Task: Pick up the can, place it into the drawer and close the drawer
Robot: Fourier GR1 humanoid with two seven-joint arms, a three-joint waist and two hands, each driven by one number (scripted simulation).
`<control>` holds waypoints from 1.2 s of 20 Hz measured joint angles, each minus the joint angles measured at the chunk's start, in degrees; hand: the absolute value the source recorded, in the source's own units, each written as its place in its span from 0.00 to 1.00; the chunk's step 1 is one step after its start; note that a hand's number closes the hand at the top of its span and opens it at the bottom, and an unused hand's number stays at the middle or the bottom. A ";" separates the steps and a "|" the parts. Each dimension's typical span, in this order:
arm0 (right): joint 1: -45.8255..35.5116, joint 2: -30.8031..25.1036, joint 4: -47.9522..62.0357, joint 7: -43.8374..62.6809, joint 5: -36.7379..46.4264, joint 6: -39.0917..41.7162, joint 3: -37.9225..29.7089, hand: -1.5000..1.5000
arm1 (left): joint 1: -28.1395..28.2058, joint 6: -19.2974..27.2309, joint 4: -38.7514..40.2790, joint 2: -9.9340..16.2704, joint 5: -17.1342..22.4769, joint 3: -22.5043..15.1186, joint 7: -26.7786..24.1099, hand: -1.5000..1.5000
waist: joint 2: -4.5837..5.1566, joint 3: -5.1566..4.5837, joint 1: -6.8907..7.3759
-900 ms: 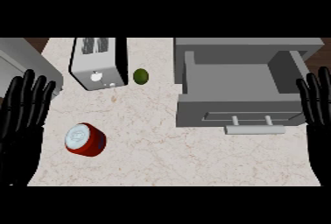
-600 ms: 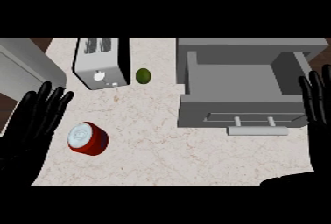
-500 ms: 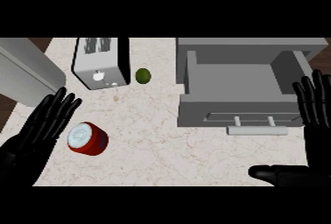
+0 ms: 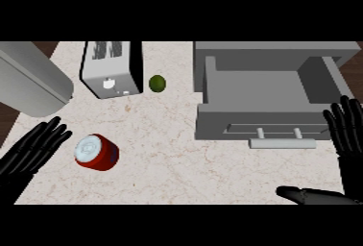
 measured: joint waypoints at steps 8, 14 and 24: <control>4.48 0.53 0.91 -4.22 -1.24 2.96 -1.82 0.00 | 0.67 -1.10 -1.80 -0.84 4.84 4.32 5.98 0.00 | 0.00 0.02 -0.07; 6.13 0.80 0.09 -4.87 -1.80 4.48 -3.17 0.00 | -1.60 -1.40 1.09 -2.69 2.80 5.09 7.88 0.00 | 0.01 0.02 -0.17; 7.22 0.66 1.88 -7.33 -3.18 7.58 -6.25 0.00 | -4.45 -5.81 12.16 -5.95 -4.26 6.17 0.89 0.00 | 0.04 0.01 -0.22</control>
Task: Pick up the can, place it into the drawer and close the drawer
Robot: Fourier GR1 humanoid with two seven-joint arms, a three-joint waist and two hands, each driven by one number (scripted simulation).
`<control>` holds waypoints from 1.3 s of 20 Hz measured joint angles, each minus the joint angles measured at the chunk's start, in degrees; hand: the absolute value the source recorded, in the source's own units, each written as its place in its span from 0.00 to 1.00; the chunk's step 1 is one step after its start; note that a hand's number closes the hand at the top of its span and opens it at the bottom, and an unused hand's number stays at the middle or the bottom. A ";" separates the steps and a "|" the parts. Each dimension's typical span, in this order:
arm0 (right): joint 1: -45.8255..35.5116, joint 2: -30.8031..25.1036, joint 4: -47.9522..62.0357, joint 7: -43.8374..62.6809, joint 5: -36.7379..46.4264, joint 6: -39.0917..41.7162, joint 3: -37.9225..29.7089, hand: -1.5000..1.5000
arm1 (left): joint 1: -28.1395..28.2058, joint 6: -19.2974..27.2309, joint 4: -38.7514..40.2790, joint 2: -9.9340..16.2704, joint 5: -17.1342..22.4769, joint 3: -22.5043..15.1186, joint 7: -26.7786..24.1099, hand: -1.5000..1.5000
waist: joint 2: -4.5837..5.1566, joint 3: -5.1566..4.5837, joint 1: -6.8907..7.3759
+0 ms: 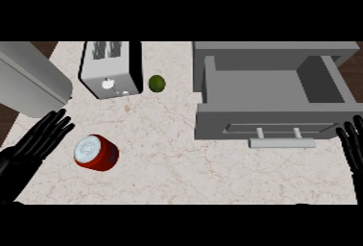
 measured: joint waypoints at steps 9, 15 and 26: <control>-1.13 1.02 2.16 -1.30 1.46 0.94 -0.88 0.00 | -2.51 -0.19 8.08 -3.10 -7.66 -0.77 -5.97 0.00 | 0.00 0.00 0.04; 0.15 1.55 1.50 -1.84 0.91 2.11 -1.81 0.00 | -2.95 -0.62 13.87 -3.01 -11.99 0.55 -11.95 0.00 | 0.00 0.00 0.00; -0.17 2.34 0.43 -0.66 1.16 3.24 -2.29 0.00 | -6.60 -0.44 28.98 -1.47 -19.50 1.91 -24.12 0.00 | 0.01 -0.01 -0.05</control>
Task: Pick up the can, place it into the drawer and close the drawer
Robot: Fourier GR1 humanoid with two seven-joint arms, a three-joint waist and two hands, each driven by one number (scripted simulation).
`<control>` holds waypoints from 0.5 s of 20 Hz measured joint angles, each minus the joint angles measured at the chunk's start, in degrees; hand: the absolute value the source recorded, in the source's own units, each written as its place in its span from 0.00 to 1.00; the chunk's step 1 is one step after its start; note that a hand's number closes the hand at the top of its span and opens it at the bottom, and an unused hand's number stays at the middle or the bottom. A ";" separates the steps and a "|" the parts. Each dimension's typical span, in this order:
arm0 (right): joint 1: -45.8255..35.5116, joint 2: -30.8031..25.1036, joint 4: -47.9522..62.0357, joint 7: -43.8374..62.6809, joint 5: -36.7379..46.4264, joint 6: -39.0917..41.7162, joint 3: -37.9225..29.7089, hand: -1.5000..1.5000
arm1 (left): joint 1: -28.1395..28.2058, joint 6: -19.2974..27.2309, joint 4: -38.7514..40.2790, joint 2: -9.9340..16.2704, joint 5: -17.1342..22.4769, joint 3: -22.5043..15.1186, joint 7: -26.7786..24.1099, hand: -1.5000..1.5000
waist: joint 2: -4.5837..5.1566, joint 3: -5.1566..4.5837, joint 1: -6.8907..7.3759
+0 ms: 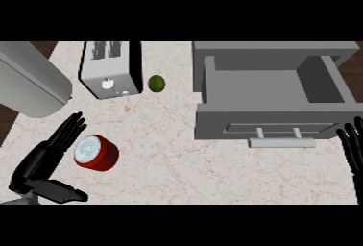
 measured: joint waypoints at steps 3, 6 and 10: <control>-0.59 0.00 0.42 -0.44 -0.12 0.13 -0.59 0.00 | -0.68 -0.50 4.99 1.12 -1.90 0.29 -4.51 0.00 | 0.00 -0.01 -0.01; -0.81 -0.35 0.44 -0.01 -0.74 0.80 -1.37 0.00 | -1.79 -1.22 9.40 2.59 -2.86 1.01 -7.83 0.00 | 0.01 0.00 -0.01; -1.34 -0.53 2.05 -1.15 -0.78 1.36 -2.12 0.00 | -2.27 -1.38 13.44 3.25 -4.11 1.16 -11.05 0.00 | 0.01 0.01 0.01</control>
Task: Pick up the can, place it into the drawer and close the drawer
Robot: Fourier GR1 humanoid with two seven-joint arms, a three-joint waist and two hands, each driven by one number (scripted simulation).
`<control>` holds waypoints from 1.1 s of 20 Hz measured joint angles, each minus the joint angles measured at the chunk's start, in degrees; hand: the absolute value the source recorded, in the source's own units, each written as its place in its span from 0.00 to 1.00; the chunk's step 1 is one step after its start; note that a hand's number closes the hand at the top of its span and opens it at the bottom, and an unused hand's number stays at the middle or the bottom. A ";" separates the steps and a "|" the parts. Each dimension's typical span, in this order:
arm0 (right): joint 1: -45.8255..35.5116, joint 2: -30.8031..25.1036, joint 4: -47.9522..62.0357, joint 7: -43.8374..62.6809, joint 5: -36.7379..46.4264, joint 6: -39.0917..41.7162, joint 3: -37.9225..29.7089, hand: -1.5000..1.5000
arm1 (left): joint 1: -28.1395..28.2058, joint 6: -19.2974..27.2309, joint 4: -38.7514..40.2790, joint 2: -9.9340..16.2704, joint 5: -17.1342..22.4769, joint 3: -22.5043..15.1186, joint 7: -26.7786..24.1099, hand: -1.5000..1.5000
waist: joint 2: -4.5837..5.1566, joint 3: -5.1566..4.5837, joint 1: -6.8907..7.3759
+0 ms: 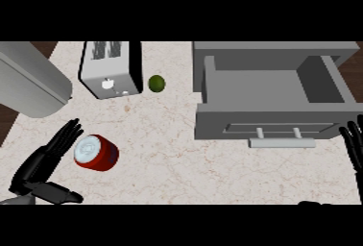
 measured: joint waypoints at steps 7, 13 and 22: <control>0.17 0.40 -0.98 0.34 0.18 0.30 -0.53 0.00 | -4.03 1.70 10.28 1.24 -2.75 0.08 -5.13 0.00 | 0.01 0.00 -0.09; -0.23 0.48 -2.51 2.12 -0.59 0.55 -1.06 0.00 | -7.34 2.56 18.16 2.89 -3.40 0.42 -7.23 0.00 | 0.02 -0.01 -0.12; 0.79 2.07 -5.54 3.80 0.76 0.14 0.44 0.00 | -11.78 6.14 26.70 2.30 -5.29 -0.92 -11.85 0.00 | 0.02 -0.02 -0.17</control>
